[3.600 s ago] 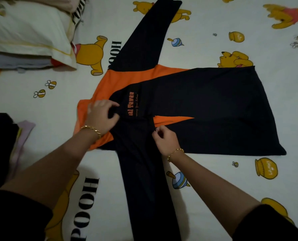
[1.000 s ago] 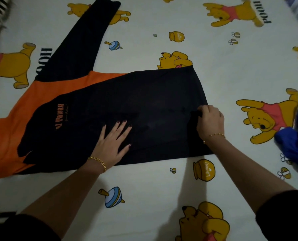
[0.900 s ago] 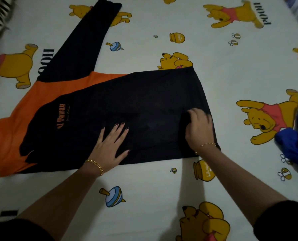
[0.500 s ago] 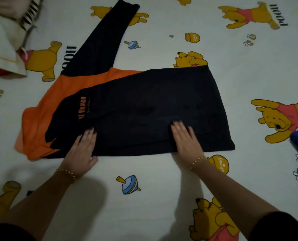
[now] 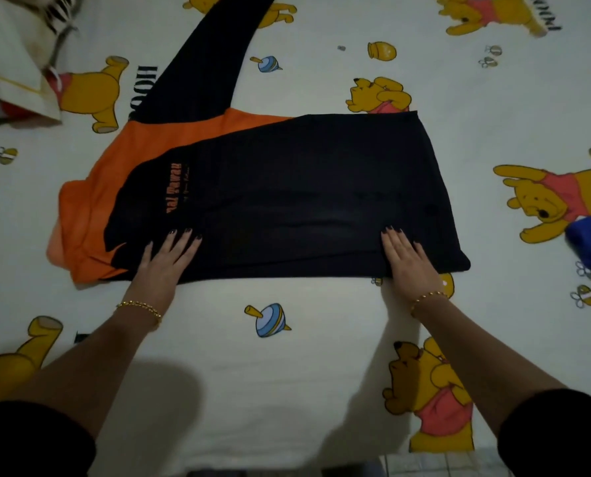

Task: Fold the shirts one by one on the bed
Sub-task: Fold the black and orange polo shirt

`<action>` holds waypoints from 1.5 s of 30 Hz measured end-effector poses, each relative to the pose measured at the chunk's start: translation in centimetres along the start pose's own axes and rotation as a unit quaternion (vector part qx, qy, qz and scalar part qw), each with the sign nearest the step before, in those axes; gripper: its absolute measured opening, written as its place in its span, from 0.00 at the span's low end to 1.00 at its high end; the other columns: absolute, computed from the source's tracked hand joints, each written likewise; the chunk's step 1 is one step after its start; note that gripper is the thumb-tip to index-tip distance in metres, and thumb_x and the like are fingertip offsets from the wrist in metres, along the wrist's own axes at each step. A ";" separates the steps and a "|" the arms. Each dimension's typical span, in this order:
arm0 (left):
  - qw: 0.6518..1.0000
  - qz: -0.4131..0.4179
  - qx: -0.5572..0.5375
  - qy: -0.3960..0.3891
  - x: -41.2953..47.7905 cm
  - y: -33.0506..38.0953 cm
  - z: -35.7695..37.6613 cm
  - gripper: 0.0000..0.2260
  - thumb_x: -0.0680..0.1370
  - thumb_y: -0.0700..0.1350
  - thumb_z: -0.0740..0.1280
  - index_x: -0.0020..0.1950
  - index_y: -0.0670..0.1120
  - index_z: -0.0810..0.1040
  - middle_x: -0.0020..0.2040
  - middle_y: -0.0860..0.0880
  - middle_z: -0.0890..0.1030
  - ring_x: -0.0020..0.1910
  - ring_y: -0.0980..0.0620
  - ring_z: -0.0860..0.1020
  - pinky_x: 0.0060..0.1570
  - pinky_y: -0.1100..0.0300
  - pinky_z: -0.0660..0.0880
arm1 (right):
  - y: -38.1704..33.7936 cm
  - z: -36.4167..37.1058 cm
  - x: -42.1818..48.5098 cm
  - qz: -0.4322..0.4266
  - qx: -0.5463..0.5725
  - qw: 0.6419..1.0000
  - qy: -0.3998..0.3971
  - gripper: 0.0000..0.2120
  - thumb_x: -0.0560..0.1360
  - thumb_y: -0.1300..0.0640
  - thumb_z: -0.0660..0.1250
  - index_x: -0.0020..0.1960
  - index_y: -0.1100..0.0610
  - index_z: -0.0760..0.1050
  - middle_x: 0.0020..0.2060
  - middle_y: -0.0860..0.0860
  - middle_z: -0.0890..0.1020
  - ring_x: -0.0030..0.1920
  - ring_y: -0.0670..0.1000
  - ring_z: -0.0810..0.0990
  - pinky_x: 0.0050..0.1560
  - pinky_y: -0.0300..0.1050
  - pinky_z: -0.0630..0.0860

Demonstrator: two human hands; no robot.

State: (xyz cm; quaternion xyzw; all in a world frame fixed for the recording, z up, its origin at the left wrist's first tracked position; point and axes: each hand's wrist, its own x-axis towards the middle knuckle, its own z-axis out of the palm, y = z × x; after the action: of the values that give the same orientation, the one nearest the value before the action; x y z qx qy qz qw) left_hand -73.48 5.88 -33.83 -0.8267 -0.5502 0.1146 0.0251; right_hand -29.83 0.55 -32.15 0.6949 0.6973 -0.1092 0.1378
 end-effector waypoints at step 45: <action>0.994 0.076 -0.082 0.003 11.7 2.9 -6.7 0.37 0.66 0.26 0.69 0.73 0.39 0.62 0.70 0.39 0.67 0.68 0.40 0.68 0.70 0.47 0.63 | 0.4 -5.8 10.1 -0.075 0.106 0.987 0.090 0.32 0.73 0.68 0.63 0.75 0.59 0.58 0.73 0.56 0.64 0.73 0.55 0.61 0.75 0.51 0.53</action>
State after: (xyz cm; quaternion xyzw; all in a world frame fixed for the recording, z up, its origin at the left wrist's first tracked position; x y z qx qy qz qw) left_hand -65.04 16.04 -29.74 -0.8659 -0.4929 0.0681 -0.0504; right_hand -29.66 12.03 -30.19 0.6579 0.7418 -0.1295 -0.0081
